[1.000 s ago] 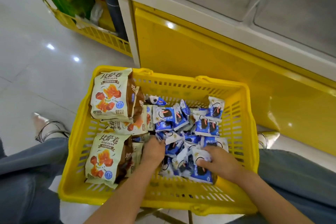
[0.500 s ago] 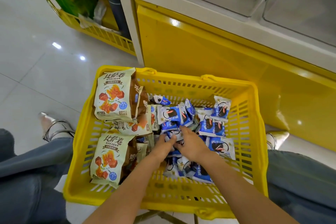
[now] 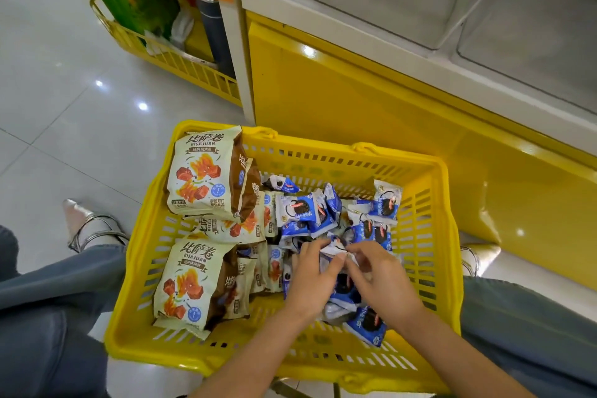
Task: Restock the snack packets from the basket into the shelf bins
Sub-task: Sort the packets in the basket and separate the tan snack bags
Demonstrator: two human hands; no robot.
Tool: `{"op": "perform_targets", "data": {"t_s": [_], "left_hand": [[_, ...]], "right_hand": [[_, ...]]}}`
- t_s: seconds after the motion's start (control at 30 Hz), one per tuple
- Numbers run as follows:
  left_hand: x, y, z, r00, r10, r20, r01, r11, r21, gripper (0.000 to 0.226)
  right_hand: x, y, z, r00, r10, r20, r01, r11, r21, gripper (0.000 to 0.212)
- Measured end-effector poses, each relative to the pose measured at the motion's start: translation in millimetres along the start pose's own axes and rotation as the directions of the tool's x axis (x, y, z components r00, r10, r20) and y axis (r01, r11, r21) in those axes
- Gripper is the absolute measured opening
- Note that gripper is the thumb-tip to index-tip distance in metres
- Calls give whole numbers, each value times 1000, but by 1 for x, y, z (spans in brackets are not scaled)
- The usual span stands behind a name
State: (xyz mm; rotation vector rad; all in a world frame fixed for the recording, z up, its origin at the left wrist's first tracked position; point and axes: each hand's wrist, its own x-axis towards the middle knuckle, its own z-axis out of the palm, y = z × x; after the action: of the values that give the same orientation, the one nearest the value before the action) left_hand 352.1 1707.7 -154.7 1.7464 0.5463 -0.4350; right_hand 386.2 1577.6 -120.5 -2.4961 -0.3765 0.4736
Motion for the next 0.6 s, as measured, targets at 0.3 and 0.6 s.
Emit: {"op": "perform_targets", "data": {"t_s": [0.3, 0.6], "left_hand": [[-30, -1, -16, 902, 268, 338, -404, 800, 444, 35], [-62, 28, -91, 827, 559, 62, -506, 693, 513, 31]], "right_hand": [[-28, -1, -16, 979, -129, 159, 144, 986, -85, 34], [-2, -3, 8, 964, -125, 236, 222, 866, -448, 35]]}}
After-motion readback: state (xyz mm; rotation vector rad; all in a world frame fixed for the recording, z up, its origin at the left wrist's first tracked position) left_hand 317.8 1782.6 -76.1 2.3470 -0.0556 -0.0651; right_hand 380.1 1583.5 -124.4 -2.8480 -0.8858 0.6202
